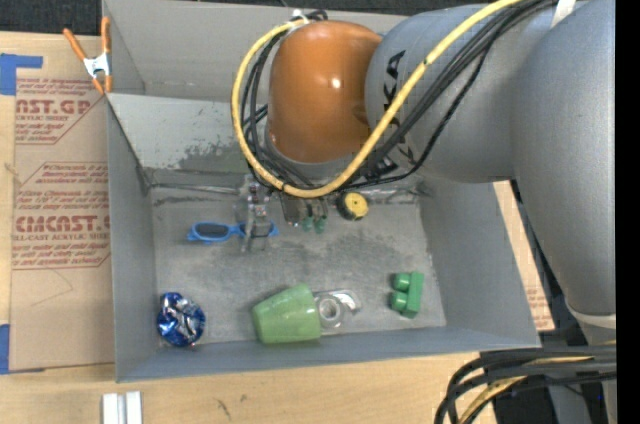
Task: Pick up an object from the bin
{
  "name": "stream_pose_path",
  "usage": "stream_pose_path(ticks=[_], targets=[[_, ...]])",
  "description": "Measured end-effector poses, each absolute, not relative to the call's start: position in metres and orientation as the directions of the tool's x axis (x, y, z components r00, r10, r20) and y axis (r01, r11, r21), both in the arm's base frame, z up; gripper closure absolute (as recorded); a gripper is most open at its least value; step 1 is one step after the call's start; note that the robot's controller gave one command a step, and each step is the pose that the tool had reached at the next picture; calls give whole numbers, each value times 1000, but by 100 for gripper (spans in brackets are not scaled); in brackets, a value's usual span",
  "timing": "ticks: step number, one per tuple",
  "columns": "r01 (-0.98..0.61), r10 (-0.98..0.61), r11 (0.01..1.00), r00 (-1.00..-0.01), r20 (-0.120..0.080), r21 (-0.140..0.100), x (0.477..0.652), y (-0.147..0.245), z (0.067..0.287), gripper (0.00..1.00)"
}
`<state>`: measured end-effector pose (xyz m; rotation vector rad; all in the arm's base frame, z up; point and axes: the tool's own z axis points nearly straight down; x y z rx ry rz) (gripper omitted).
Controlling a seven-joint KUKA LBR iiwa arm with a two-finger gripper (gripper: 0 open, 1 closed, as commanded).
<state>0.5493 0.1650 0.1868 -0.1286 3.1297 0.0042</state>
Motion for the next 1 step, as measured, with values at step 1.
stream_pose_path(ticks=[1], targets=[[-633,-633,774,-774,-7,-3,577,155,269,100]])
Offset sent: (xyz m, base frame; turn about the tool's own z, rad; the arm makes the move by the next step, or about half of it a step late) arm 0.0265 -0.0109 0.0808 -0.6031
